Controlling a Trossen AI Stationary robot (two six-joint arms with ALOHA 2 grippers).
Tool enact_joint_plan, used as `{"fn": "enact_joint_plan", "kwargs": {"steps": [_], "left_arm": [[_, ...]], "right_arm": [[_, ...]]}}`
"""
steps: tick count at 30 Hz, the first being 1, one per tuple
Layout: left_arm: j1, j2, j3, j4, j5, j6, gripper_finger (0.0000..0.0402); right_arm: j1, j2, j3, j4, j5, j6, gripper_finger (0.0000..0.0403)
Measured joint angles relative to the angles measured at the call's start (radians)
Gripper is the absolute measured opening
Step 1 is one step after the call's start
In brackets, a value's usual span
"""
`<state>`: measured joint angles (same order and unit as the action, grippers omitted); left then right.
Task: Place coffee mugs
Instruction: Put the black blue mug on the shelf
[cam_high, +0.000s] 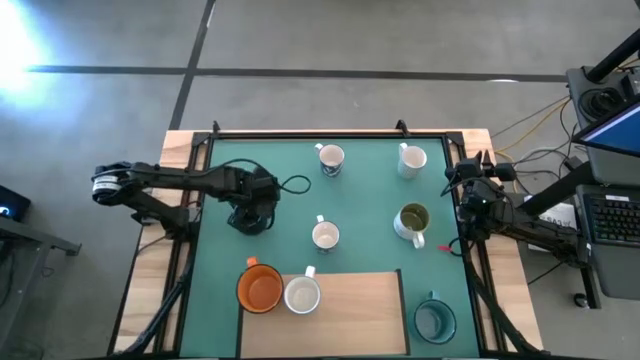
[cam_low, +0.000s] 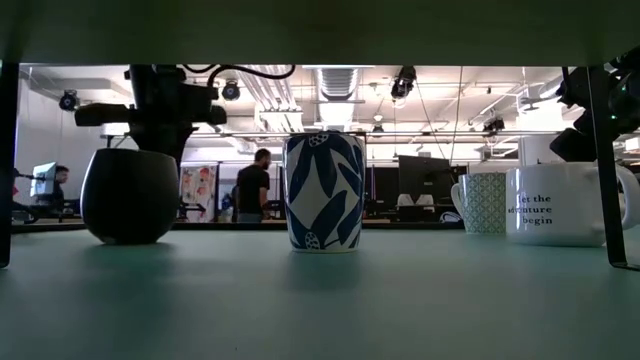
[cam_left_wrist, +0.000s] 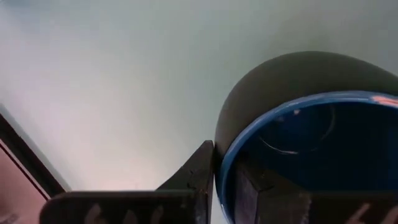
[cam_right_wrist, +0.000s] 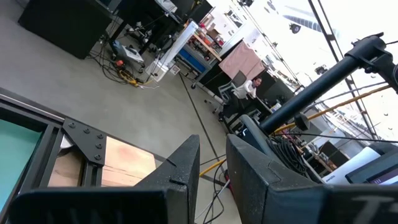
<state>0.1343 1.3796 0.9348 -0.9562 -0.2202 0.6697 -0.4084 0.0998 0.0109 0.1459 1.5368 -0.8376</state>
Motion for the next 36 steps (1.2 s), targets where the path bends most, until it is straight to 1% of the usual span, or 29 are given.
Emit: {"fn": "enact_joint_plan", "kwargs": {"steps": [2, 9, 13, 22, 31, 33, 36], "left_arm": [[0.001, 0.006, 0.001, 0.001, 0.001, -0.017, 0.0016], [-0.001, 0.007, 0.025, 0.018, 0.013, -0.168, 0.0018], [0.0, 0.005, 0.041, 0.017, 0.012, -0.25, 0.0028], [0.0, -0.001, 0.052, -0.003, 0.004, -0.372, 0.0077], [0.0, -0.002, 0.053, -0.002, -0.002, -0.559, 0.0126], [0.0, -0.002, 0.053, -0.002, -0.019, -0.601, 0.0136], [-0.001, -0.003, 0.054, -0.003, -0.082, -0.68, 0.0149]], "right_arm": [[0.0, 0.0, 0.0, 0.0, 0.0, 0.0, 0.0068], [0.0, 0.0, 0.0, 0.0, 0.0, 0.0, 0.0068], [0.0, 0.0, 0.0, 0.0, 0.0, 0.0, 0.0068], [0.0, 0.0, 0.0, 0.0, 0.0, 0.0, 0.0068], [0.0, 0.0, 0.0, 0.0, 0.0, 0.0, 0.0068], [0.0, 0.0, 0.0, 0.0, 0.0, 0.0, 0.0068], [0.0, 0.0, 0.0, 0.0, 0.0, 0.0, 0.0068]]}}
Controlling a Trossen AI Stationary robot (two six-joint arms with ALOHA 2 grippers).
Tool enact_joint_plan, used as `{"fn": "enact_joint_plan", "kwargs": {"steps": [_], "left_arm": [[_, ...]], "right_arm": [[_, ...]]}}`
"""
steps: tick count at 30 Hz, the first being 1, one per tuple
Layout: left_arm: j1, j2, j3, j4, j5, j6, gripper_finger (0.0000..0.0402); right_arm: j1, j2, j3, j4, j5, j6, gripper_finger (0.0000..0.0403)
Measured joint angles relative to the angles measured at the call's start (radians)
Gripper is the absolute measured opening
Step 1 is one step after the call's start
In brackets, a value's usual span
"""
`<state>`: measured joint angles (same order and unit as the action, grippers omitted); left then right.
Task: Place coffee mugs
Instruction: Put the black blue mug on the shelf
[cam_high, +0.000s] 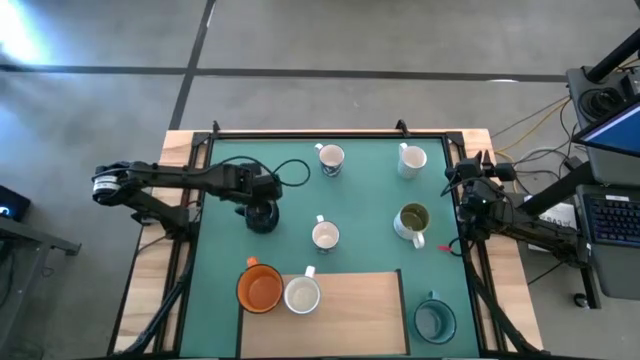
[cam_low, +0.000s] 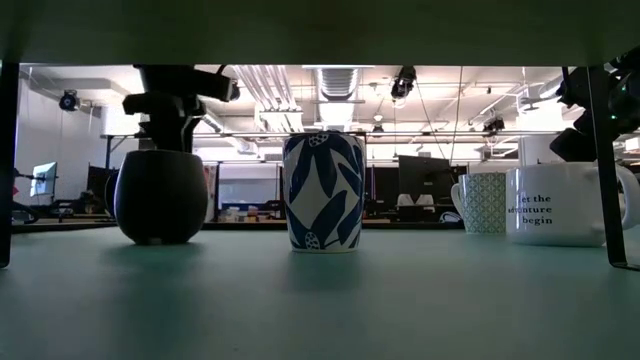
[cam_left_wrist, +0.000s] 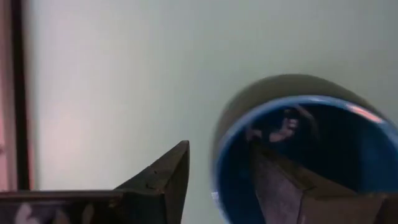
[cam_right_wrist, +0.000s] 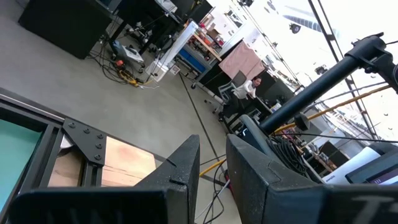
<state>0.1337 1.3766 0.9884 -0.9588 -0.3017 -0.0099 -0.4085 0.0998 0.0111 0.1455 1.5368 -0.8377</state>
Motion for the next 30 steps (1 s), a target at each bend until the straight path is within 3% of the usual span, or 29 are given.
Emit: {"fn": "enact_joint_plan", "kwargs": {"steps": [5, 14, 21, 30], "left_arm": [[0.0, 0.0, 0.051, -0.037, -0.057, -0.225, 0.0167], [0.001, -0.001, 0.137, -0.194, 0.014, -0.693, 0.0169], [0.001, 0.039, 0.094, -0.198, 0.06, -0.763, 0.0169], [0.001, 0.136, 0.081, -0.199, 0.077, -0.698, 0.0162]], "right_arm": [[0.0, 0.0, 0.0, 0.0, 0.0, 0.0, 0.0068], [0.0, 0.0, 0.0, 0.0, 0.0, 0.0, 0.0068], [0.0, 0.0, 0.0, 0.0, 0.0, 0.0, 0.0068], [0.0, 0.0, 0.0, 0.0, 0.0, 0.0, 0.0068]]}}
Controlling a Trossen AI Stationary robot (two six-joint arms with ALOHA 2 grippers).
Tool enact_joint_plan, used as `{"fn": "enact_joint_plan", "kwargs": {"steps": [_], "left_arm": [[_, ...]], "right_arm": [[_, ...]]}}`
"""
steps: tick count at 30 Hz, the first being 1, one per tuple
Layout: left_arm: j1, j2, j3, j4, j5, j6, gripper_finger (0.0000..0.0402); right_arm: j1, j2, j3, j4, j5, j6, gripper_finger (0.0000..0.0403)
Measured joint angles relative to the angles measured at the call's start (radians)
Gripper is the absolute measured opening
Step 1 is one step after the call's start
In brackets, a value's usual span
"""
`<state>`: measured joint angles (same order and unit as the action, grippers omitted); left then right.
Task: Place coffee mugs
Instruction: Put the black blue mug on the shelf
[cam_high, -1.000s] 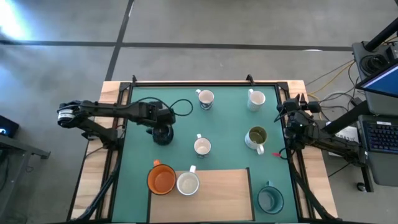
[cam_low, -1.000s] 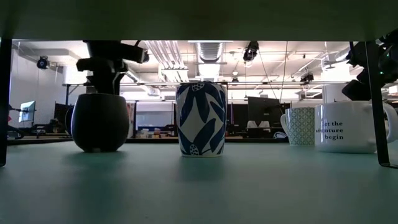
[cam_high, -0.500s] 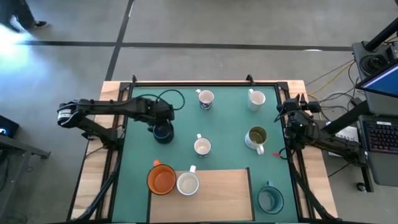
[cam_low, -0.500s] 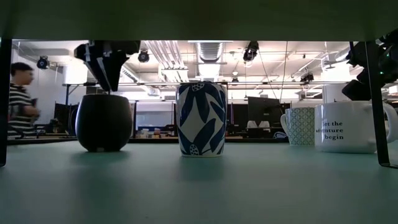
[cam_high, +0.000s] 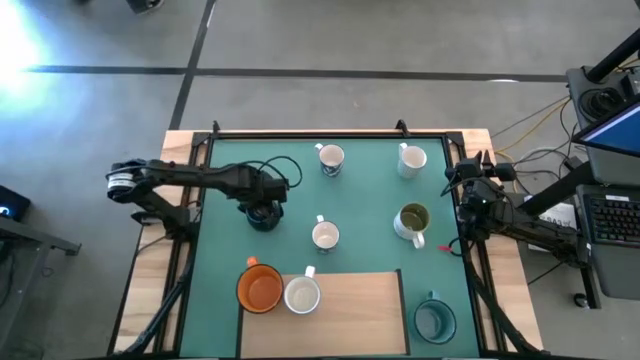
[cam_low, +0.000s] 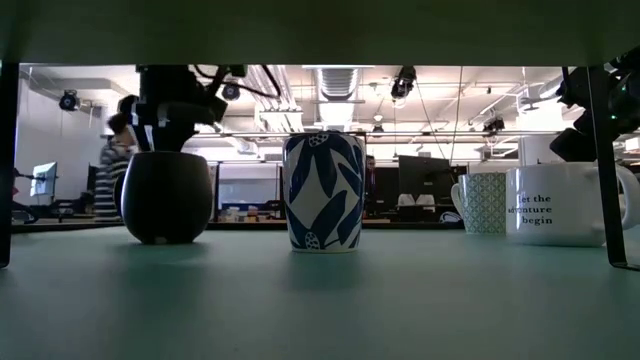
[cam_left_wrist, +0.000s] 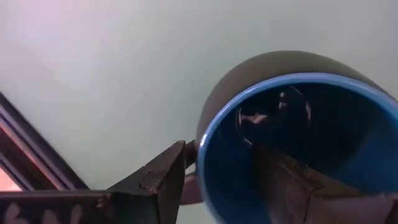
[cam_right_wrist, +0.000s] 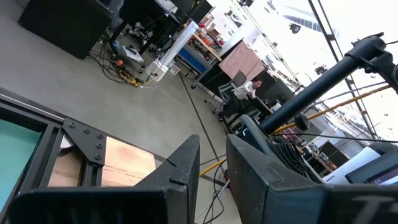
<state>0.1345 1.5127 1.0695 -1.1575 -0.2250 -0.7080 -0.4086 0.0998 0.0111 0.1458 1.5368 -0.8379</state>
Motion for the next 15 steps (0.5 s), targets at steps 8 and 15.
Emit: {"fn": "enact_joint_plan", "kwargs": {"steps": [8, 15], "left_arm": [[0.001, 0.069, 0.002, 0.018, 0.003, 0.094, 0.0064], [0.0, 0.077, 0.046, 0.032, 0.013, 0.214, 0.0014]], "right_arm": [[0.0, 0.0, 0.0, 0.0, 0.0, 0.0, 0.0068], [0.0, 0.0, 0.0, 0.0, 0.0, 0.0, 0.0068]]}}
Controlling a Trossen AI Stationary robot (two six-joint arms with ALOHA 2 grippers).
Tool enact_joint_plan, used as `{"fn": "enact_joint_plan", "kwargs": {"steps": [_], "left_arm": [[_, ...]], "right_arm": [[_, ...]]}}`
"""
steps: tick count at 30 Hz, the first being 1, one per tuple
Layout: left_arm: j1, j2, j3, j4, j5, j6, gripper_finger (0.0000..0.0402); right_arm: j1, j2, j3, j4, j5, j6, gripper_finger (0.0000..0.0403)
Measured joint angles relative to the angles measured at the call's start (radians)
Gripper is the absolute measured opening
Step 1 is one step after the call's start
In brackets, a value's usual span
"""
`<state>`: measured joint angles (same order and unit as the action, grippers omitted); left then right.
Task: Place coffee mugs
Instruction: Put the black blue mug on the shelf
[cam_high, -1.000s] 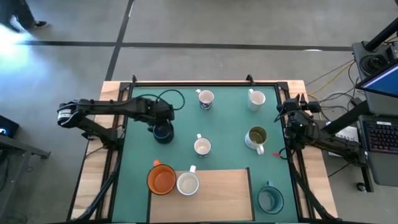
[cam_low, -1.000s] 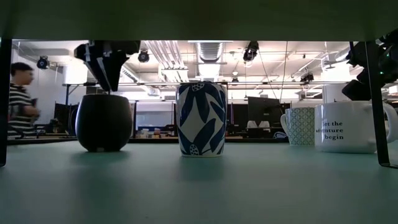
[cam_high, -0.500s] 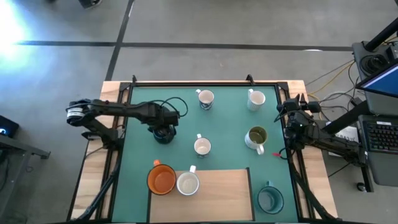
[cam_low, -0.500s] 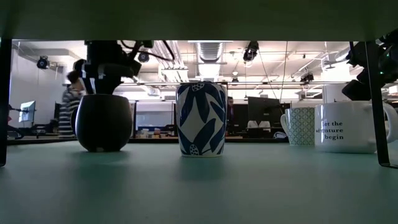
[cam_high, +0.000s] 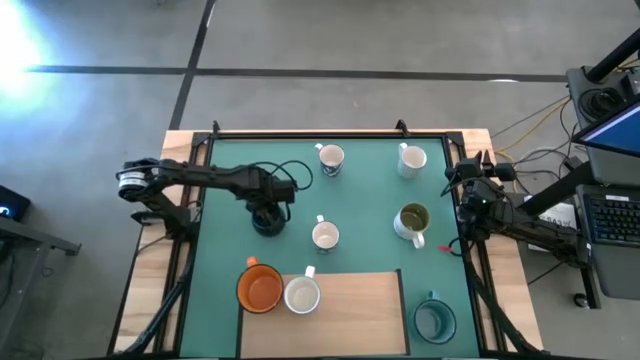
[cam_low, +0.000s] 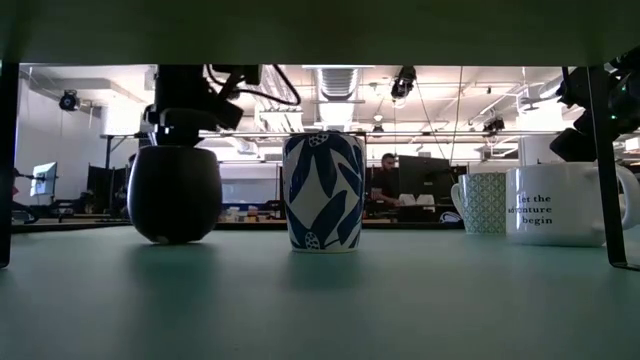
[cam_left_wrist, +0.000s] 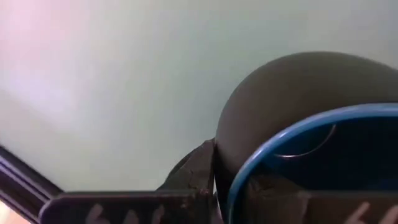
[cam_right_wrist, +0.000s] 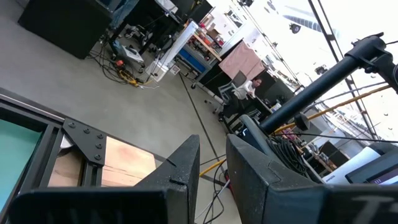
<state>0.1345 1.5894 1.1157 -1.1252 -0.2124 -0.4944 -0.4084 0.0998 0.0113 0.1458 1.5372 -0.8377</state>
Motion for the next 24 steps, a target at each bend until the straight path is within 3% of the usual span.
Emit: {"fn": "enact_joint_plan", "kwargs": {"steps": [11, 24], "left_arm": [[0.044, 0.0, 0.088, -0.002, -0.024, 0.162, 0.0006], [0.098, 0.0, 0.275, -0.028, -0.177, 0.377, 0.0004]], "right_arm": [[0.0, 0.0, 0.0, 0.0, 0.0, 0.0, 0.0068], [0.0, 0.0, 0.0, 0.0, 0.0, 0.0, 0.0068]]}}
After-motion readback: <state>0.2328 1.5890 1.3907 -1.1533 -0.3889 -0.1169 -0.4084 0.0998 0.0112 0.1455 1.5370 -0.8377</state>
